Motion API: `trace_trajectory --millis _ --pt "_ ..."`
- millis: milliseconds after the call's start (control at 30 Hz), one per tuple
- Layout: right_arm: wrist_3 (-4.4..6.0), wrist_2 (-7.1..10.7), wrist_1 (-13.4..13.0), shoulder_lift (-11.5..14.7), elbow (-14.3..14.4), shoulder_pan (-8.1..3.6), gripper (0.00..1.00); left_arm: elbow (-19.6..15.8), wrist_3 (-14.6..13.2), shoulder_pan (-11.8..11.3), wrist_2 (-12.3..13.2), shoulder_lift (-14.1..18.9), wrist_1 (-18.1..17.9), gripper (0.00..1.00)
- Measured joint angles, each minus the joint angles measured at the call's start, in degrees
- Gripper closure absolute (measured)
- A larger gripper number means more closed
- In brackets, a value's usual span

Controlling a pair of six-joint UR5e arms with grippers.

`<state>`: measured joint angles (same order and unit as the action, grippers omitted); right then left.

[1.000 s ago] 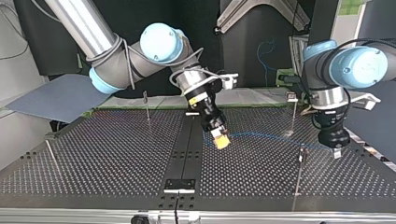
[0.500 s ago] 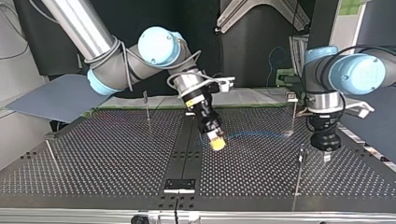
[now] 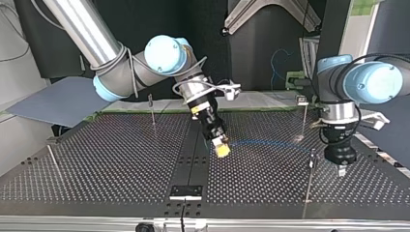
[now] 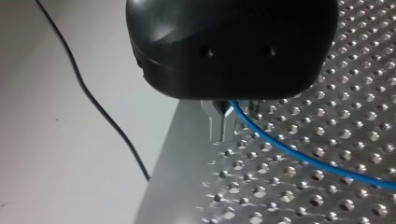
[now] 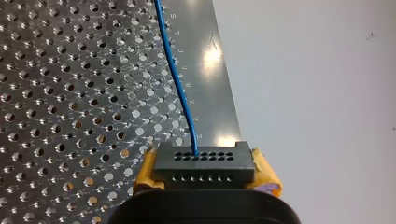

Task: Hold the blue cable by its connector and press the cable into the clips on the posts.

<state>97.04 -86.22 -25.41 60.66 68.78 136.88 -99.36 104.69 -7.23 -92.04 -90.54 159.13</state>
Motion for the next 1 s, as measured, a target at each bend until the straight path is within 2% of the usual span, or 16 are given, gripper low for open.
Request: trace_trajectory --millis 233,367,500,633,800,1000 --pt "0.01 0.14 0.23 -0.12 -1.72 -0.68 1.00 0.50 0.20 -0.48 0.91 -2.01 -0.17 1.00" --pt "0.01 0.21 0.21 -0.18 -1.97 -1.38 1.00 1.26 1.76 -0.93 1.02 -2.49 -1.14 1.00" --pt "0.01 0.27 0.16 -0.26 -2.00 -2.36 1.00 2.41 3.64 -1.08 1.69 -3.46 -1.54 1.00" --pt "0.01 0.68 0.10 -0.50 -2.14 -3.47 1.00 2.73 4.28 -0.98 2.43 -3.75 -1.77 1.00" --pt "0.10 1.56 0.56 -2.21 -3.74 -4.63 1.00 3.27 5.11 -0.90 2.86 -4.20 -1.88 1.00" --pt "0.37 2.44 1.77 -4.96 -6.59 -5.24 1.00 5.04 5.74 -0.87 3.37 -6.34 -1.30 1.00"
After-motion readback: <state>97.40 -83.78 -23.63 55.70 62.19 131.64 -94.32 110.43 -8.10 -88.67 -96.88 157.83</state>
